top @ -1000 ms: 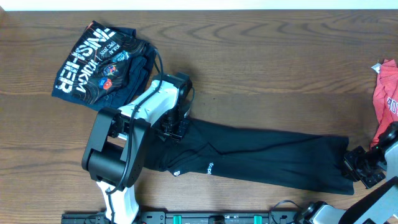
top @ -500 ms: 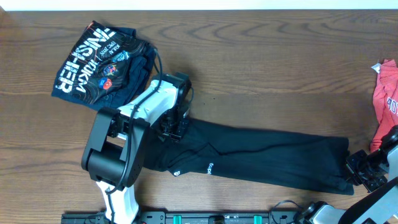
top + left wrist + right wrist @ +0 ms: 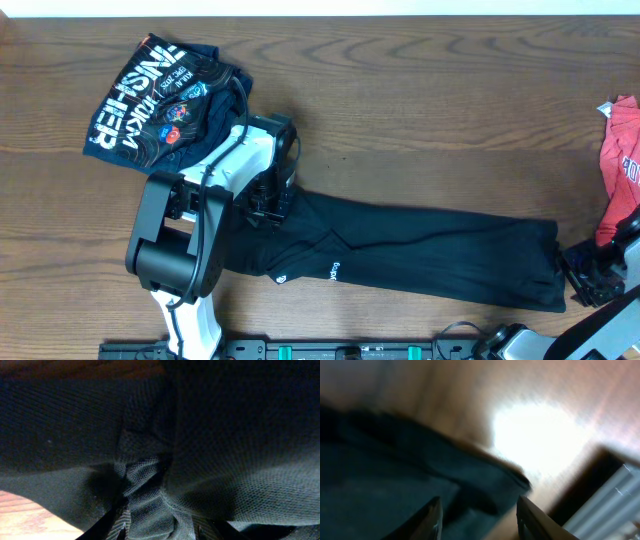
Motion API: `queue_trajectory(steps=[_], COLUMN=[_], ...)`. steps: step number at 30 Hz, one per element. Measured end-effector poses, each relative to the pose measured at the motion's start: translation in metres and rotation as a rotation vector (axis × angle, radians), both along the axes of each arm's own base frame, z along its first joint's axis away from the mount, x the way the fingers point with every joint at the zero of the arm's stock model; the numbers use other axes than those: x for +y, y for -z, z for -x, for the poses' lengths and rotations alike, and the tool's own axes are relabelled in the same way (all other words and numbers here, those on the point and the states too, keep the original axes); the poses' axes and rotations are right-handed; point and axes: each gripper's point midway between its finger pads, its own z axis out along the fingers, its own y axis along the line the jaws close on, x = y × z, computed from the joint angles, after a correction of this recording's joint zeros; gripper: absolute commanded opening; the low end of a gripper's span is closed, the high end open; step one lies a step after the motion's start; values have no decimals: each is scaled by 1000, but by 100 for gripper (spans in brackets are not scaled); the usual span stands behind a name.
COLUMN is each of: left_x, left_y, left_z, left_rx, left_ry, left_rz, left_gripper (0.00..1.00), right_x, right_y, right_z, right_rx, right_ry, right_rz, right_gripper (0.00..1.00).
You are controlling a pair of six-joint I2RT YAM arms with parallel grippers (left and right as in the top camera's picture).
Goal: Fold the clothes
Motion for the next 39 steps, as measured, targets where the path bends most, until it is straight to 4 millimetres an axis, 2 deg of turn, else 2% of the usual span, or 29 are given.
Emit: queue_trajectory(steps=[3, 8, 11, 19, 26, 30, 32, 34, 37, 39], left_x=[-1, -3, -4, -4, -4, -4, -3, -1, -2, -7], left_y=[1, 2, 3, 3, 3, 3, 1, -6, -24, -35], left_z=[-2, -5, -7, -8, -8, -8, -6, -6, -19, -32], left_rx=[-10, -19, -31, -32, -32, -32, -21, -7, -25, -62], left_ry=[-1, -2, -3, -3, -3, -3, -5, -11, -24, -32], left_rz=[6, 14, 19, 19, 19, 19, 15, 10, 18, 43], left_gripper=[46, 47, 47, 47, 47, 47, 47, 47, 47, 46], right_x=[5, 15, 15, 12, -3, -4, -3, -1, 19, 36], right_y=[11, 18, 17, 12, -18, -19, -19, -22, -31, -35], right_z=[-8, -14, -17, -21, -17, -19, -31, -47, -79, -88], right_rx=[-61, -106, -125, -144, -96, -104, -165, -248, -425, -469], right_ry=[2, -13, -29, -15, 6, 8, -30, -88, -253, -328], right_rz=[-19, -61, -66, -71, -51, -52, -63, -84, -163, -212], right_gripper=[40, 27, 1, 1, 1, 34, 38, 36, 18, 10])
